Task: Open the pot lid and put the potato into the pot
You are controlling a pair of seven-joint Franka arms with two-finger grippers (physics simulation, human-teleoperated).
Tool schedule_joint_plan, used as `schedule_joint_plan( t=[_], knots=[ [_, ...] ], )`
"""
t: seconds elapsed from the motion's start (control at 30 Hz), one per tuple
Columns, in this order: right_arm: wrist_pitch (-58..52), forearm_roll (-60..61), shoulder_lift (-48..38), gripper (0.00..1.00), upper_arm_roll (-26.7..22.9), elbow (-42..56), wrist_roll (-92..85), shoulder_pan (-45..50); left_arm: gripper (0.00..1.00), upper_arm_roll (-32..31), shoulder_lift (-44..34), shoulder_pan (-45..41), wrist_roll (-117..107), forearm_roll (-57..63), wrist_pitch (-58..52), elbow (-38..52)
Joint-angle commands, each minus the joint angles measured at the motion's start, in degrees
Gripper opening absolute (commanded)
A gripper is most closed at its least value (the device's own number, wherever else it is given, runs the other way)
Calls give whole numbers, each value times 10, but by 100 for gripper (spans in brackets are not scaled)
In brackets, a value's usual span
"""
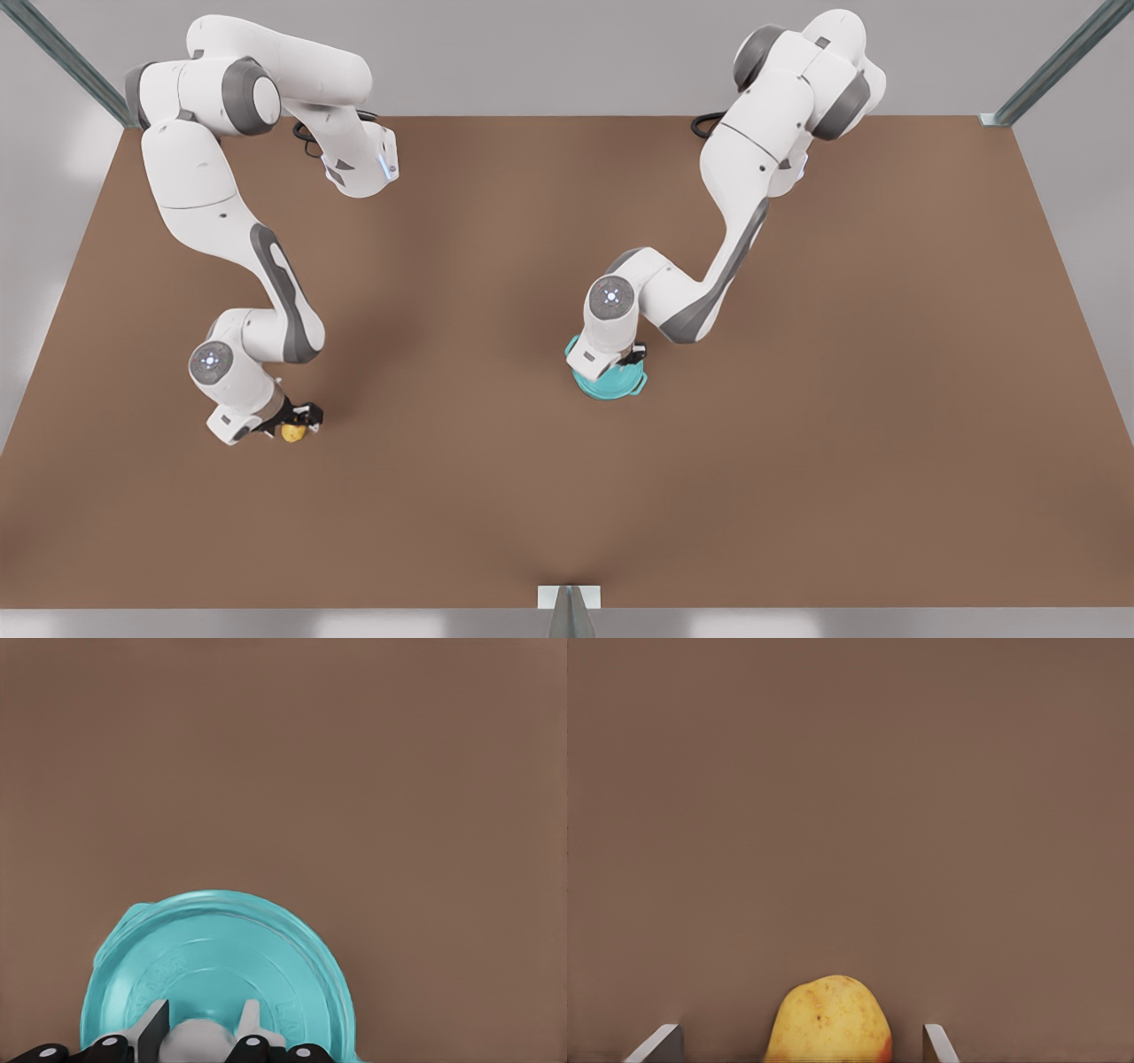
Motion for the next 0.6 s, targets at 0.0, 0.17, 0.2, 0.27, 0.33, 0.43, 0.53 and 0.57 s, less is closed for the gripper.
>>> schedule_joint_plan(
  t=[0.0,0.17,0.2,0.27,0.33,0.43,0.53,0.57],
  knots=[
    [14,2,-2,100,0,-10,-19,0,39,1,2,27,19,4,-47,32],
    [14,2,-2,87,0,-12,-31,-6,39,3,91,139,134,2,45,66],
    [14,2,-2,81,0,-12,-33,-6,39,3,102,141,133,2,48,77],
    [14,2,-2,74,0,-12,-37,-6,40,4,115,141,133,3,66,78],
    [14,2,-2,66,0,-12,-40,-6,40,7,114,141,134,3,66,78],
    [14,2,-2,63,0,-12,-45,-6,100,15,103,158,224,3,51,77],
    [14,2,-2,63,0,-12,-45,-6,100,8,-15,263,488,-25,-313,149],
    [14,2,-1,63,0,-12,-45,-6,100,9,-92,337,505,-130,-365,131]
  ],
)
